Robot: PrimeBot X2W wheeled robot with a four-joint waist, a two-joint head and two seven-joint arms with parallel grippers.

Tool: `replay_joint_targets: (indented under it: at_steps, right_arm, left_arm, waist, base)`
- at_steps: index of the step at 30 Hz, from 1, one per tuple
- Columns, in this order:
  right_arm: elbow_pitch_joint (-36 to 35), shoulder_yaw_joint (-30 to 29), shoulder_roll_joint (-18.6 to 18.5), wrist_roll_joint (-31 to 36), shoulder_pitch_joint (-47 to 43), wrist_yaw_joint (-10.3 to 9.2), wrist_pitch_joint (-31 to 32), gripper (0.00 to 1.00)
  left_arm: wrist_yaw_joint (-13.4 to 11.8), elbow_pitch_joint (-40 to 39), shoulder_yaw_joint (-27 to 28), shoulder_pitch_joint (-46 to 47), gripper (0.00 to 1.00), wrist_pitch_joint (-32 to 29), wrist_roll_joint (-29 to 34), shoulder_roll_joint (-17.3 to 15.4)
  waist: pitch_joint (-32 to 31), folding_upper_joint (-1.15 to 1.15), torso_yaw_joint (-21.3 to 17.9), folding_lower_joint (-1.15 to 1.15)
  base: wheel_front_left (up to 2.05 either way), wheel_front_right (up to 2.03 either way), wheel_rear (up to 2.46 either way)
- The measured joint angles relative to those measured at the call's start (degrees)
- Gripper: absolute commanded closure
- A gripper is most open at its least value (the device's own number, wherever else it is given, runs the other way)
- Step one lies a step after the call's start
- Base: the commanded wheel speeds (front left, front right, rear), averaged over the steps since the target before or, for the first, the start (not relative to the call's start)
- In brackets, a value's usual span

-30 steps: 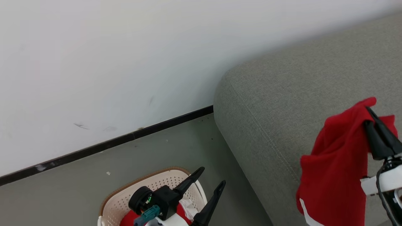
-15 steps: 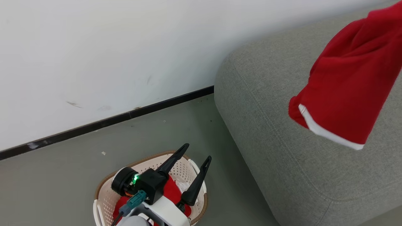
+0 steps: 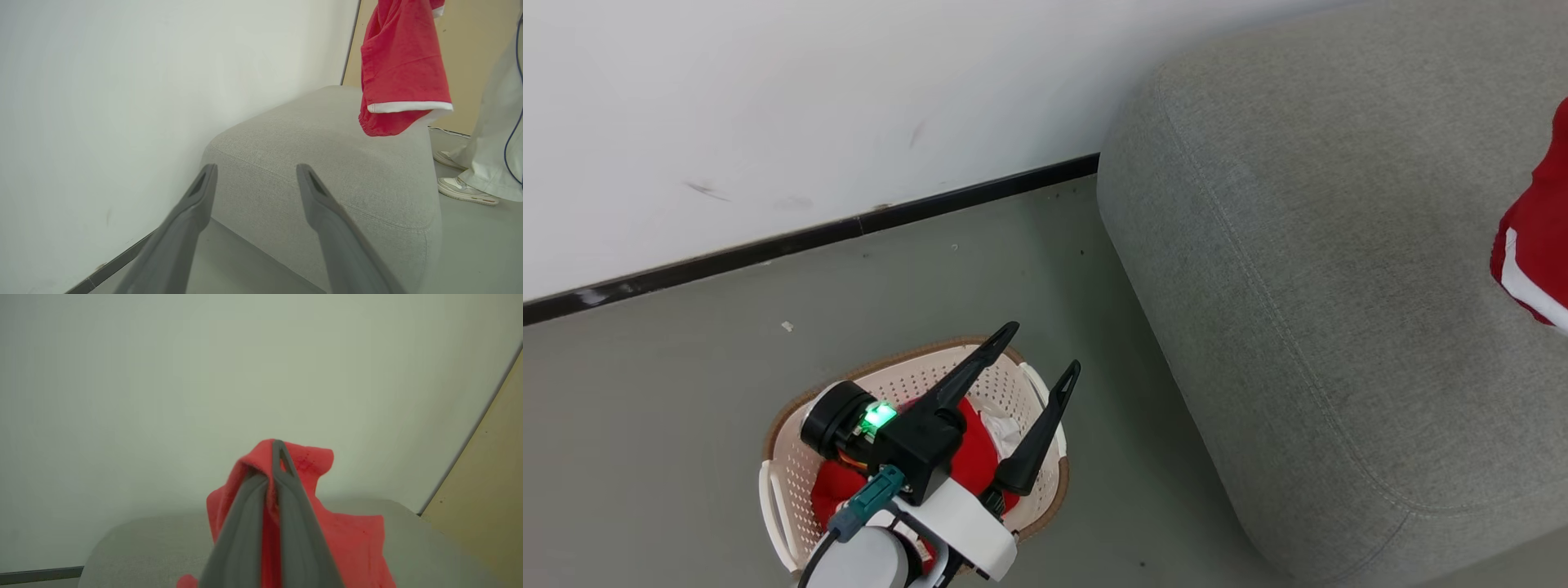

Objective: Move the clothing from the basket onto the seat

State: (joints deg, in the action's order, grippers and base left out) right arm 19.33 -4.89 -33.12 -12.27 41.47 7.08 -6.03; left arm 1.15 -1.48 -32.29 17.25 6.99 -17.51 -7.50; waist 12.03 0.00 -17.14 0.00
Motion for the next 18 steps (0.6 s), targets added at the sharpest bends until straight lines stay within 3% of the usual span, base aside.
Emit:
replay_joint_targets:
  at_steps: [9, 18]
  right_arm:
    - [7.93, -3.56, -0.75, 3.54, 3.39, 0.0, -2.26, 1.0]
    - [15.37, -2.03, 6.78, 5.31, 2.42, 0.0, -5.41, 1.0]
  left_arm:
    - [0.01, -3.74, -1.49, 1.37, 0.0, -2.21, 1.04, -0.33]
    - [0.09, -5.67, -2.58, 2.91, 0.0, -3.44, 2.55, -0.71]
  waist:
    - [4.98, 0.0, 1.61, 0.0]
    - [8.96, 0.0, 3.3, 0.0]
  base:
    - [0.0, 0.0, 0.0]
    - [0.0, 0.0, 0.0]
